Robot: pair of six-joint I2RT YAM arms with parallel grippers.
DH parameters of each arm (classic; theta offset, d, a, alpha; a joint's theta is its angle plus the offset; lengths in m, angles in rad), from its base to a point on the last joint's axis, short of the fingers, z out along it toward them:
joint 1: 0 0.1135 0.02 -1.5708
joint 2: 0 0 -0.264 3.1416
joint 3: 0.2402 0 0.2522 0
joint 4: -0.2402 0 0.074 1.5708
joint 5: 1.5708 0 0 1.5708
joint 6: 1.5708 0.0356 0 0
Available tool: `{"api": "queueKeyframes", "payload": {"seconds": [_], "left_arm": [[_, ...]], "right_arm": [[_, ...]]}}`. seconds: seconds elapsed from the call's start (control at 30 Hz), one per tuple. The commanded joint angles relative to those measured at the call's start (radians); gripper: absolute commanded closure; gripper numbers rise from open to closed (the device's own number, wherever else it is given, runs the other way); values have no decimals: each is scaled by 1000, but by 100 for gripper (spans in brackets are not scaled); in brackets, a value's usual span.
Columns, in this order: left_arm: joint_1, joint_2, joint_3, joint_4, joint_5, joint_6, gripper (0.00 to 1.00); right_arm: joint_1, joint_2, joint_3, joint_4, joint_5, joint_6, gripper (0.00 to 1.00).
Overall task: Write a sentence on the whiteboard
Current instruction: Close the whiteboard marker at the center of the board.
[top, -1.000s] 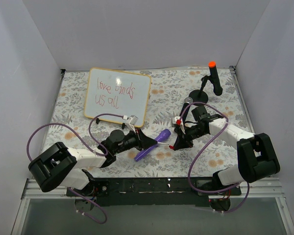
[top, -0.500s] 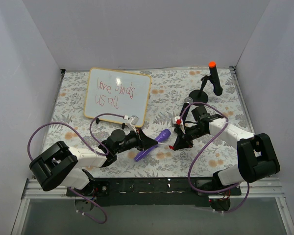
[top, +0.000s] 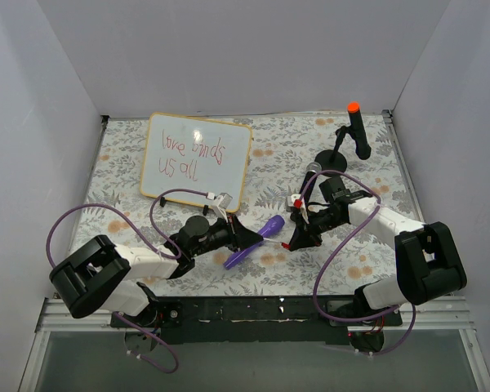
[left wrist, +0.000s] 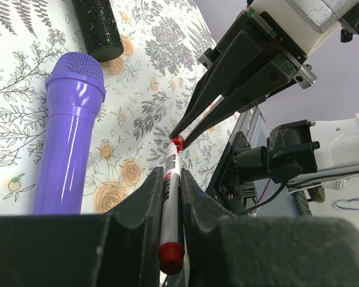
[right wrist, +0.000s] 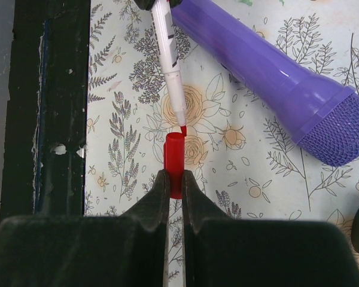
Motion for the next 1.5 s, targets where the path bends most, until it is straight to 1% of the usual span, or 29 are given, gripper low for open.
{"api": "queueKeyframes", "payload": {"seconds": [0.0,0.33,0.7,0.83,0.9,1.07,1.17,1.3,1.47], "left_arm": [[-8,10,27,19,21,10,100],[-8,44,39,45,61,-2,100],[-10,51,59,35,81,10,100],[-10,13,49,-13,17,18,100],[-10,-16,43,-66,-6,36,100],[-8,-144,27,-180,-43,73,100],[-8,-185,15,-185,-29,79,100],[-8,-171,20,-180,39,79,100],[-8,-171,26,-195,78,93,100]], "right_arm": [[6,7,33,-2,-29,-10,99],[6,10,31,3,-26,-6,99],[9,16,23,3,-11,-12,99],[9,11,23,1,-4,-18,99],[9,5,22,0,0,-21,99],[9,-1,16,-9,5,-46,99],[13,-9,7,-23,3,-78,99],[22,-27,-15,-25,-6,-122,99],[27,-61,-53,-17,-24,-181,99]]}}
